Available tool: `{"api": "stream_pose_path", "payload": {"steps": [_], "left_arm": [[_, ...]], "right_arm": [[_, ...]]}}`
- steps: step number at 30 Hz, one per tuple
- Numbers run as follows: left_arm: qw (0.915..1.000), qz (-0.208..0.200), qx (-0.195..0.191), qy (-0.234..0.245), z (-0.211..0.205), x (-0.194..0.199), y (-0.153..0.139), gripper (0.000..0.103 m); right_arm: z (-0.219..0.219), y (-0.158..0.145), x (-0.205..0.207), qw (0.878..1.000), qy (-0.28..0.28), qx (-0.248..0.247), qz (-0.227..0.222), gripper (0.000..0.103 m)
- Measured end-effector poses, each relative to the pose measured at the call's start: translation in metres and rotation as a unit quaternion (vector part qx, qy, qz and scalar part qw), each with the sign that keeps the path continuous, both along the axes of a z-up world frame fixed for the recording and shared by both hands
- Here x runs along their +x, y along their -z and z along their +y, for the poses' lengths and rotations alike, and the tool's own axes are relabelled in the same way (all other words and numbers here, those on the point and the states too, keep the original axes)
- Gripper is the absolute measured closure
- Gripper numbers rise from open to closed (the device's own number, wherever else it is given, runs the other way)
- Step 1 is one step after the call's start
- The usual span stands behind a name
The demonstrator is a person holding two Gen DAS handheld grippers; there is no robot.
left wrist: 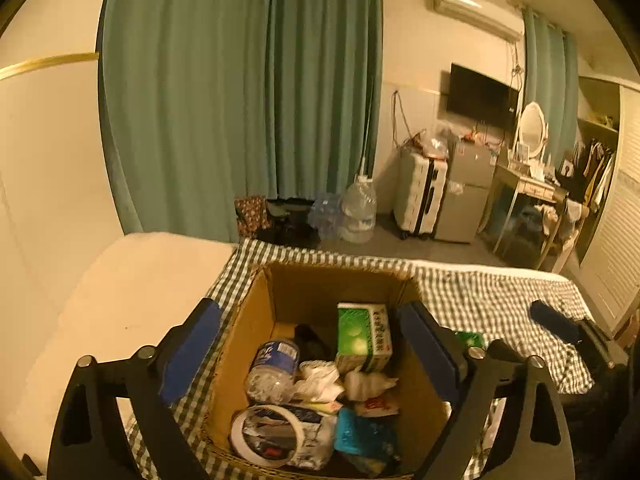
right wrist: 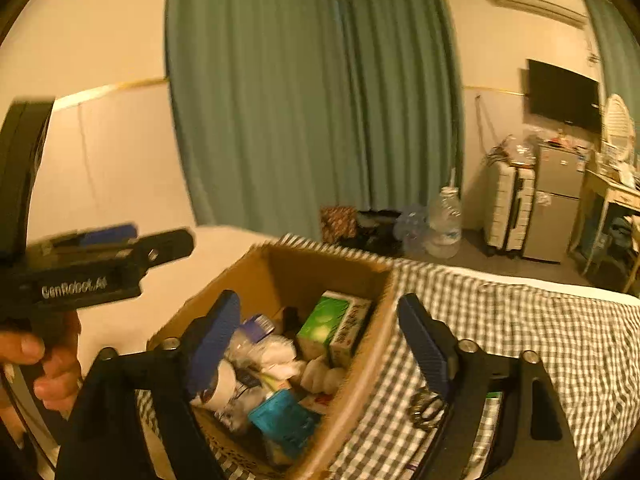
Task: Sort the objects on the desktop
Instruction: 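Move both tools back toward the tube, bracelet and green packet on the bedspread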
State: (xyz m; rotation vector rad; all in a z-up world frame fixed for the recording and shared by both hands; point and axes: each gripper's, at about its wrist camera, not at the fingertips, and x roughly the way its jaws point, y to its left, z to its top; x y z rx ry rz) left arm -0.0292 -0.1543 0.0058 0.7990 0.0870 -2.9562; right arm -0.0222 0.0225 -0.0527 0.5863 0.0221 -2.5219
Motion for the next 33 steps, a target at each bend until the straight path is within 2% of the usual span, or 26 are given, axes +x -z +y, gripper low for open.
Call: {"api": "stream_pose_path", "payload": {"steps": [2,7,11,18,23,27,30,33], "left_arm": [[0.9999,0.011,-0.008,0.000,0.009,0.003,-0.005,0.000],[0.9995,0.027,0.004,0.014,0.031,0.008,-0.013,0.000],[0.9989,0.034,0.002,0.032,0.055,0.011,-0.017,0.000],[0.9978,0.029,-0.024,0.054,0.103,0.011,-0.006,0.000],[0.9963,0.007,-0.045,0.073,0.138,0.004,0.014,0.000],[0.9945,0.000,-0.064,0.083,0.163,0.000,0.028,0.000],[0.9924,-0.022,-0.065,0.102,0.181,-0.005,0.048,0.000],[0.9878,-0.038,-0.088,0.123,0.196,-0.008,0.072,0.000]], "right_arm": [[0.018,-0.011,0.005,1.000,0.015,-0.011,0.010,0.010],[0.070,-0.040,0.012,0.997,0.067,-0.040,0.026,0.000],[0.108,-0.058,0.015,0.993,0.104,-0.052,0.033,0.001],[0.154,-0.070,0.029,0.989,0.142,-0.018,0.041,0.000],[0.170,-0.059,0.045,0.988,0.142,0.033,0.045,0.001],[0.182,-0.044,0.046,0.987,0.145,0.060,0.030,0.001],[0.207,-0.026,0.042,0.986,0.157,0.046,-0.008,0.001],[0.226,-0.003,0.025,0.983,0.168,0.035,-0.067,0.001]]}}
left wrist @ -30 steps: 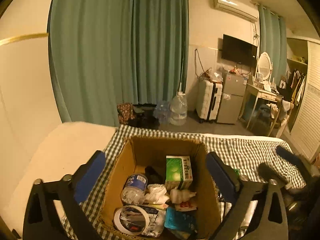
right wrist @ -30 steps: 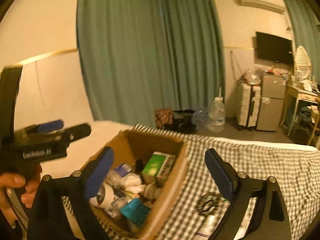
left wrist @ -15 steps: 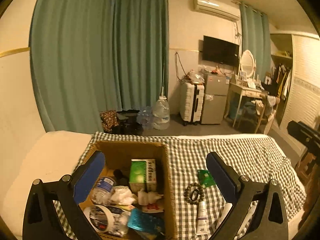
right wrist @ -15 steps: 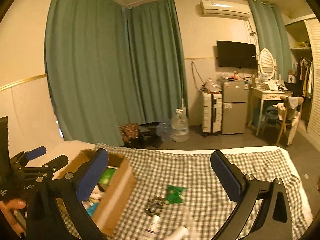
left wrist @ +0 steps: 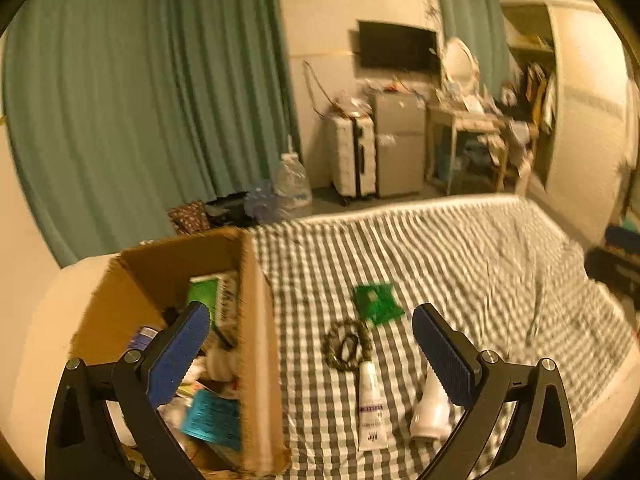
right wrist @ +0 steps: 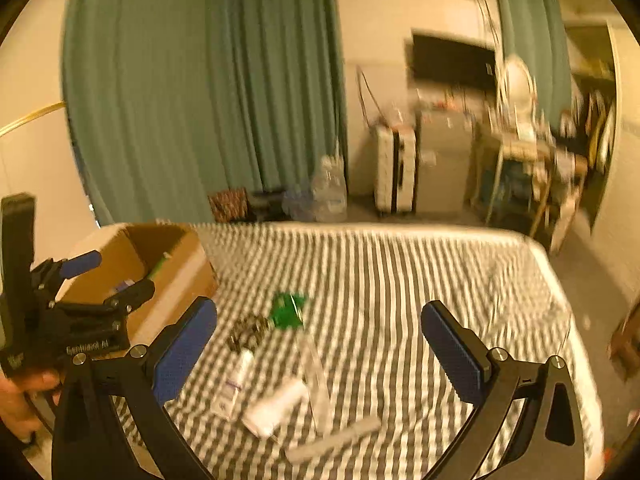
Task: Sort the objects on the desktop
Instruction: 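Move both tools back toward the tube, bracelet and green packet on the bedspread, then grasp the white BOP toothpaste tube with the left tool while the right tool grasps the clear comb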
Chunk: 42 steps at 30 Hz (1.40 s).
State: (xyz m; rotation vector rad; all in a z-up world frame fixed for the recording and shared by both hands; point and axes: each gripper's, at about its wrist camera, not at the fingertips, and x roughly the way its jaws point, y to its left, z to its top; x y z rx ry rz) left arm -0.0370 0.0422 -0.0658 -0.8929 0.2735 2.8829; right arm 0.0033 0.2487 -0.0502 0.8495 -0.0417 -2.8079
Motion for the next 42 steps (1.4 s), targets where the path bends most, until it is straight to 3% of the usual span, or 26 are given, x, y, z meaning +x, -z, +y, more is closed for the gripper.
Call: {"api": "stream_pose_path", "payload": {"steps": [3,9,13,16,19,22,24,27,31,36,39,41,42], "left_arm": [[0.9992,-0.033,-0.015,0.015,0.010,-0.007,0.026,0.000],[0.9942,-0.103,0.018,0.022,0.008,-0.021,0.068,0.000],[0.9944,-0.101,-0.018,0.027,0.021,-0.022,0.084,0.000],[0.9938,-0.099,-0.034,0.038,0.031,-0.020,0.090,0.000],[0.9938,-0.092,-0.041,0.047,0.036,-0.019,0.091,0.000],[0.9918,-0.089,-0.029,0.087,0.044,-0.015,0.090,0.000],[0.9904,-0.091,-0.063,0.083,0.053,-0.014,0.097,0.000],[0.9853,-0.144,-0.061,0.070,0.050,-0.028,0.116,0.001],[0.9737,-0.224,-0.017,0.039,0.030,-0.051,0.142,0.007],[0.9585,-0.282,-0.029,0.033,0.033,-0.061,0.178,0.007],[0.9505,-0.309,-0.006,0.030,0.027,-0.067,0.192,0.010],[0.9519,-0.305,0.001,0.034,0.026,-0.064,0.190,0.026],[0.9526,-0.302,0.002,0.039,0.027,-0.062,0.188,0.033]], "right_arm": [[0.009,0.023,-0.015,0.999,0.004,-0.014,-0.053,0.015],[0.007,0.073,-0.031,0.989,-0.021,-0.038,-0.142,0.037],[0.002,0.122,-0.047,0.972,-0.029,-0.055,-0.227,0.057],[0.007,0.153,-0.052,0.952,-0.018,-0.085,-0.292,0.060],[0.022,0.165,-0.049,0.936,0.006,-0.128,-0.329,0.060],[0.034,0.172,-0.045,0.925,0.026,-0.153,-0.346,0.060],[0.032,0.176,-0.045,0.920,0.026,-0.158,-0.358,0.060],[0.027,0.190,-0.049,0.912,0.023,-0.158,-0.378,0.060],[0.030,0.206,-0.050,0.901,0.043,-0.152,-0.405,0.061],[0.023,0.212,-0.055,0.905,0.048,-0.125,-0.404,0.063],[0.016,0.213,-0.058,0.911,0.047,-0.103,-0.398,0.063],[0.014,0.213,-0.058,0.913,0.046,-0.094,-0.394,0.067],[0.013,0.212,-0.058,0.916,0.048,-0.084,-0.389,0.076]]}}
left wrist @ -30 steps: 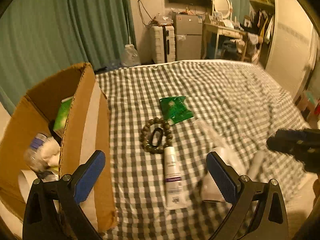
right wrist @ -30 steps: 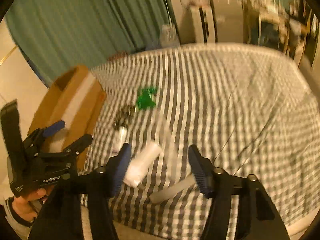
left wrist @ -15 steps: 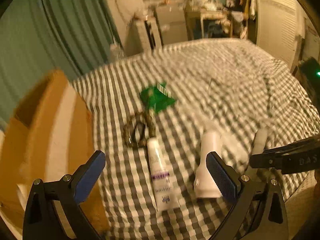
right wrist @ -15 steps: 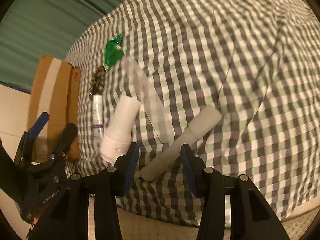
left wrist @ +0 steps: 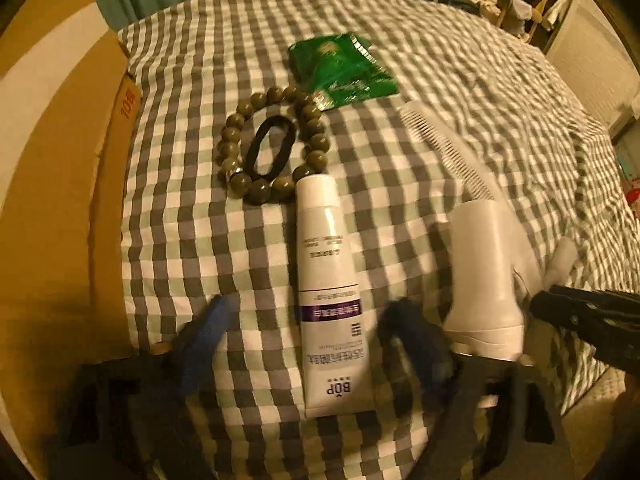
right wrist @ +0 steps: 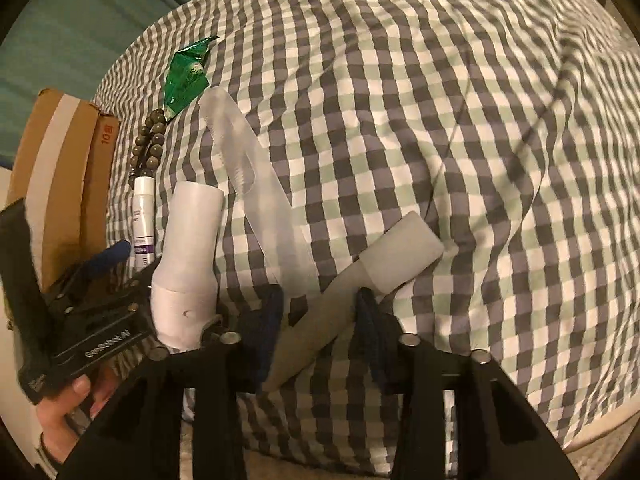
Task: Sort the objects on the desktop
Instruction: 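Grasp the white BOP toothpaste tube with the left tool while the right tool grasps the clear comb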
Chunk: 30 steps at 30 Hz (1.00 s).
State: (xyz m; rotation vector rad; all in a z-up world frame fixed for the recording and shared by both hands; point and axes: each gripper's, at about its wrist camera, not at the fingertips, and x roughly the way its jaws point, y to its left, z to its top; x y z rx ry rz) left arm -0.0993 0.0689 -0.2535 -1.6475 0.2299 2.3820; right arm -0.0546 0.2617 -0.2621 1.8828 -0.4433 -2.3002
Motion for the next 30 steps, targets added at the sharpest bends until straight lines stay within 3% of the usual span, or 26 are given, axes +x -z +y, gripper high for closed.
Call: {"api": "stream_pose_path", "payload": {"steps": [1,2,4,7,14,24,30], "left_arm": [[1.0000,0.004,0.003,0.007,0.002,0.003,-0.002,0.048],[0.9999,0.006,0.007,0.014,0.003,0.005,-0.004,0.063],[0.9995,0.013,0.013,0.027,0.006,0.011,-0.008,0.074],[0.9987,0.021,0.028,0.038,0.007,0.018,-0.014,0.075],[0.9959,0.075,0.039,0.033,0.006,0.022,-0.048,0.075],[0.9884,0.137,0.060,0.028,0.000,0.032,-0.099,0.075],[0.9789,0.191,0.066,0.026,-0.008,0.051,-0.141,0.075]], "right_arm": [[0.001,-0.001,0.000,1.000,0.000,0.004,0.002,0.084],[0.003,-0.002,0.000,1.000,0.000,0.005,0.005,0.086],[0.006,-0.001,-0.002,1.000,0.006,-0.004,0.005,0.090],[0.009,-0.005,-0.001,1.000,0.011,-0.015,0.012,0.097],[0.011,-0.019,0.006,0.999,0.018,-0.007,0.032,0.098],[0.010,-0.069,0.019,0.993,0.037,-0.005,0.109,0.098],[-0.009,-0.107,0.027,0.983,0.049,-0.015,0.174,0.098]]}}
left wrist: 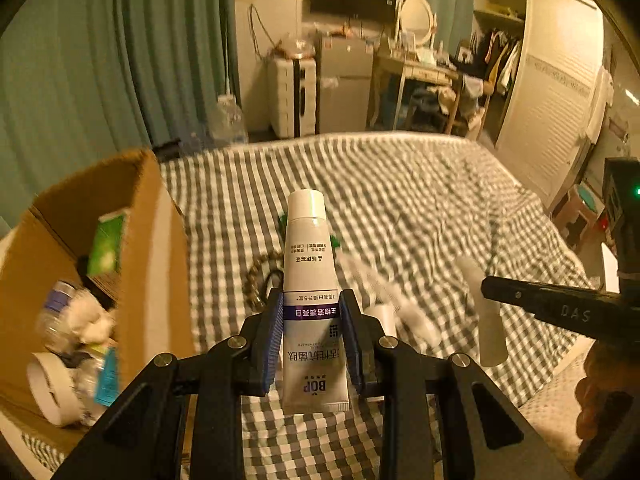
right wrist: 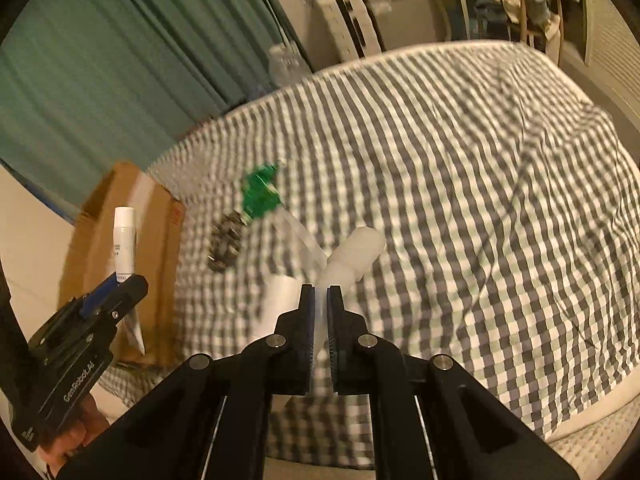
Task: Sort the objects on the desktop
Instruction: 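Grasp the white BOP toothpaste tube with the left tool while the right tool grasps the clear comb, then carry the tube and comb over the cardboard box and open both tools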
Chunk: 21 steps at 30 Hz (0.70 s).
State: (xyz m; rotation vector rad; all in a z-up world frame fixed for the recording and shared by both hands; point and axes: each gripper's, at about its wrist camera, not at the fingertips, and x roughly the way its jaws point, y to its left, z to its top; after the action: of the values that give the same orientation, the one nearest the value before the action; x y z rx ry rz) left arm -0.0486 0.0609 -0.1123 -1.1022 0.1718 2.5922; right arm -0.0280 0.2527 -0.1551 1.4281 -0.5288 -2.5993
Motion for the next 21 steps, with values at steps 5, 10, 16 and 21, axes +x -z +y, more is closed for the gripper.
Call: {"api": "stream_pose_path", "payload": {"steps": [5,10,16,21], "left_arm": [[0.9988,0.047,0.001,-0.009,-0.014,0.021,-0.035,0.075],[0.9950,0.097,-0.010,-0.022,-0.032,0.046,-0.068,0.075],[0.9901,0.132,-0.004,-0.049,-0.069,0.069,-0.102,0.075],[0.9852,0.156,-0.005,-0.071,-0.101,0.085,-0.125,0.075]], "right_arm": [[-0.022,-0.032,0.013,0.998,-0.014,0.023,0.063,0.098],[-0.043,-0.068,0.031,0.989,-0.031,0.051,0.133,0.098],[-0.077,-0.110,0.054,0.975,-0.054,0.057,0.207,0.098],[-0.102,-0.133,0.070,0.966,-0.069,0.049,0.245,0.098]]}}
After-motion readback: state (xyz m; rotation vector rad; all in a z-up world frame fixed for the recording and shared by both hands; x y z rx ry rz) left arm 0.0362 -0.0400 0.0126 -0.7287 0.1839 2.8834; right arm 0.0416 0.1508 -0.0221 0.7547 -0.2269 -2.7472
